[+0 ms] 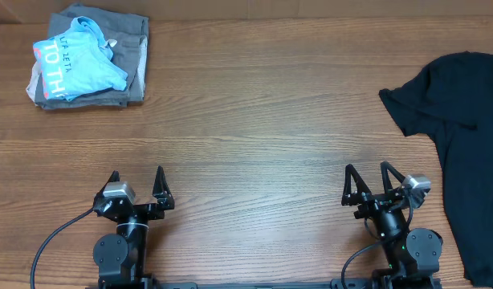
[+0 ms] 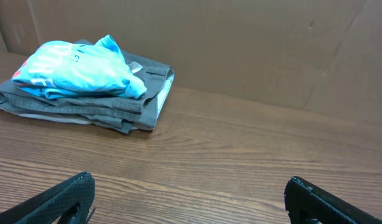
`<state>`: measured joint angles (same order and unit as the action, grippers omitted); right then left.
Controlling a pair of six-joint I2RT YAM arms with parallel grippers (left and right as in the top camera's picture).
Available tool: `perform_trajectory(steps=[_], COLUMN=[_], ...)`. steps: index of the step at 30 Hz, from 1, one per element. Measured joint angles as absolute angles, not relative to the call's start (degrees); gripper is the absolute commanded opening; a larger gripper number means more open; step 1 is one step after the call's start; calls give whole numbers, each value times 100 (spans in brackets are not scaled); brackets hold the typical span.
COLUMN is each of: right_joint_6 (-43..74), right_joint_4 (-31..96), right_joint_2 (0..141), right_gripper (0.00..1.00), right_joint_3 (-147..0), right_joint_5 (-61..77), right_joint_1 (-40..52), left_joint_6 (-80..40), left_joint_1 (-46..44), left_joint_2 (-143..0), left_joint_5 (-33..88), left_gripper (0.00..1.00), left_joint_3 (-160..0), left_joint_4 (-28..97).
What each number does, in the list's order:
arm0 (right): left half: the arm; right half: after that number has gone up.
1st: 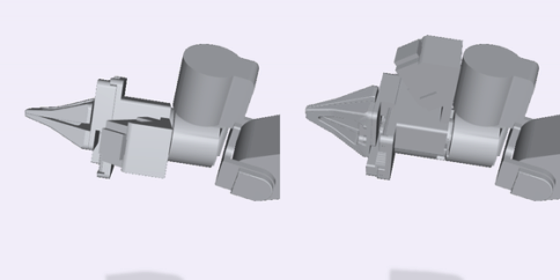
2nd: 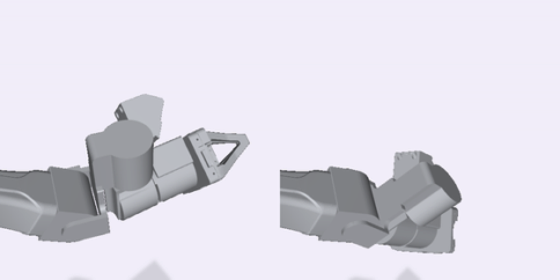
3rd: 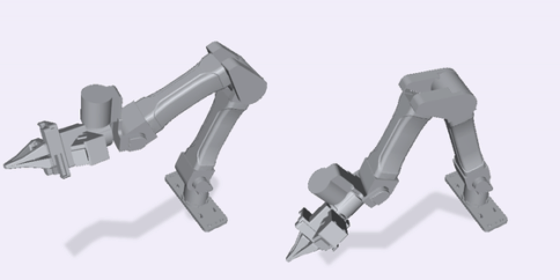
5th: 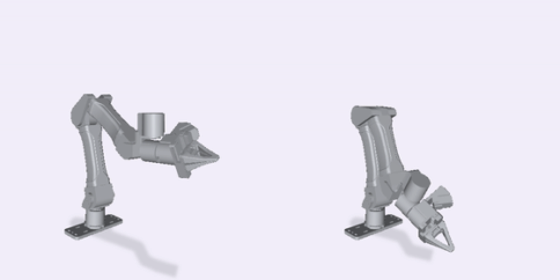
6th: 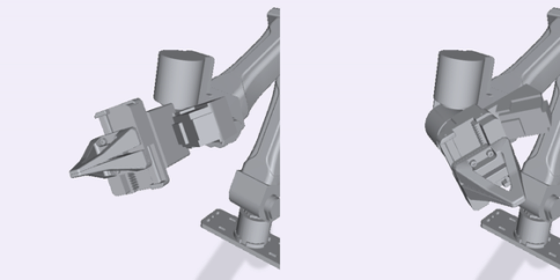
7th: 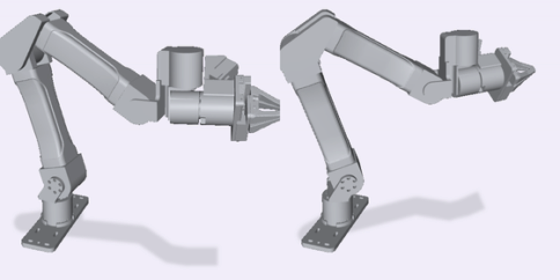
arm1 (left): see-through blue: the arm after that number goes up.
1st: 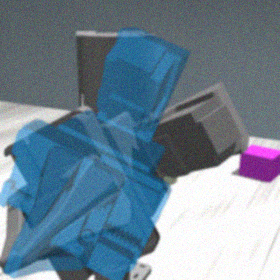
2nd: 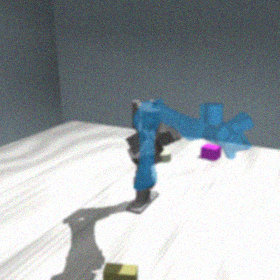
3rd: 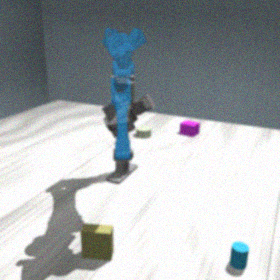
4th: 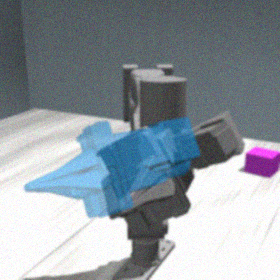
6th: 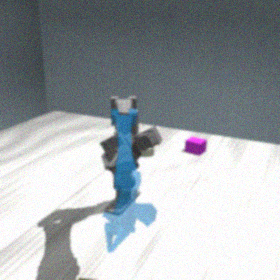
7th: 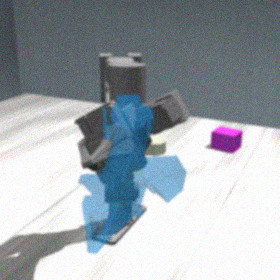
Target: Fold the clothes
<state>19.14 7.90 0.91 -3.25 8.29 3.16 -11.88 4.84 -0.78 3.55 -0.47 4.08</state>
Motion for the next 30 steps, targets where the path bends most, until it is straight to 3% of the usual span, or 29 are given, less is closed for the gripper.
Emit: perform_trajectory(steps=[13,20,30], right_joint_6=[1553,1514,1498], right_joint_4=[447,-537,513], right_joint_2=[84,75,73], right_gripper=[100,100,100], right_joint_3=[-106,-106,-106], right_joint_5=[344,272,204], right_joint_1=[314,303,303], left_joint_6=[-1188,-1188,-1188], left_joint_1=[484,484,484], left_joint_2=[-78,-78,-78], left_joint_5=[353,355,355], left_gripper=[100,100,100], left_joint_3=[-47,-47,-47], left_joint_4=[408,408,408])
